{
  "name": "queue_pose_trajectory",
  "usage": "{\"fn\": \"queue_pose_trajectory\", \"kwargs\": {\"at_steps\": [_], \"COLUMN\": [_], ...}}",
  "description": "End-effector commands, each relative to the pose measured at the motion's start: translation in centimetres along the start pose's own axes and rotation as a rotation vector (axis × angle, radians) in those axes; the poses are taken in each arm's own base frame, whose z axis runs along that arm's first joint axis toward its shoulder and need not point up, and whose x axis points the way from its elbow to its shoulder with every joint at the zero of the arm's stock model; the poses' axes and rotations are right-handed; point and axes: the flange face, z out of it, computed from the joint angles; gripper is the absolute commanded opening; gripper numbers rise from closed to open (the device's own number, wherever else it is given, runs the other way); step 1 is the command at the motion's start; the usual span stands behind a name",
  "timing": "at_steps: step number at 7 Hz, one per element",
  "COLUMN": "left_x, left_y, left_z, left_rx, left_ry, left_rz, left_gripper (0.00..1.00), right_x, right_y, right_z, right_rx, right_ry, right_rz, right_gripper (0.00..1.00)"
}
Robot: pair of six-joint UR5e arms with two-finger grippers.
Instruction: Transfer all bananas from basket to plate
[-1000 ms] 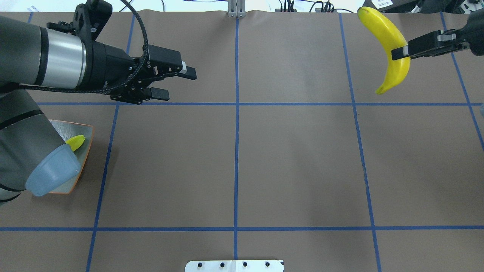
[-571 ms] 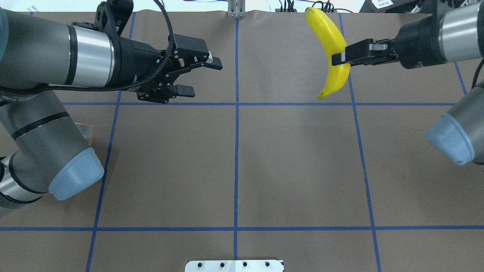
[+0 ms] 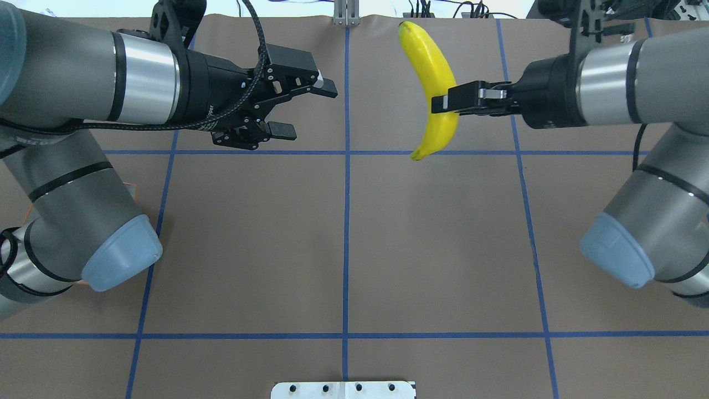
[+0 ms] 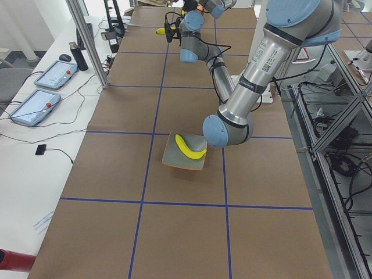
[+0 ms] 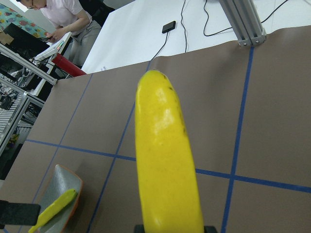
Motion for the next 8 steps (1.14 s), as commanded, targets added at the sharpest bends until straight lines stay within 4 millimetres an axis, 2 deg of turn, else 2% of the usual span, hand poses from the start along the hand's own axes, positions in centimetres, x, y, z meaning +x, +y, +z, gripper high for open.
{"fn": "queue_pose_trajectory", "kwargs": {"at_steps": [1,3,6,7,8], "left_x": [0.3,0.3,0.0,0.0,-0.5], "left_y": [-0.2,-0.3,-0.7,-0.7,-0.9], "left_z": [0.3,0.4,0.9,1.1,1.6], "left_rx": [0.012,0.019,0.025,0.022,0.018], "left_ry": [0.004,0.005,0.006,0.013,0.016], "left_rz": [-0.029,-0.031,-0.030,-0.025,-0.024], "left_gripper": [1.00,1.00,1.00,1.00,0.92], "right_x": [-2.9,-4.6,-7.1,-7.4,-7.5], "right_y": [3.3,6.4,9.5,10.1,10.1], "right_z": [1.2,1.9,1.5,1.6,1.5], "right_rx": [0.041,0.068,0.081,0.091,0.091], "right_ry": [-0.031,-0.044,-0.084,-0.082,-0.084], "right_rz": [0.003,0.007,0.018,0.021,0.022], "right_gripper": [0.00,0.00,0.00,0.00,0.00]}}
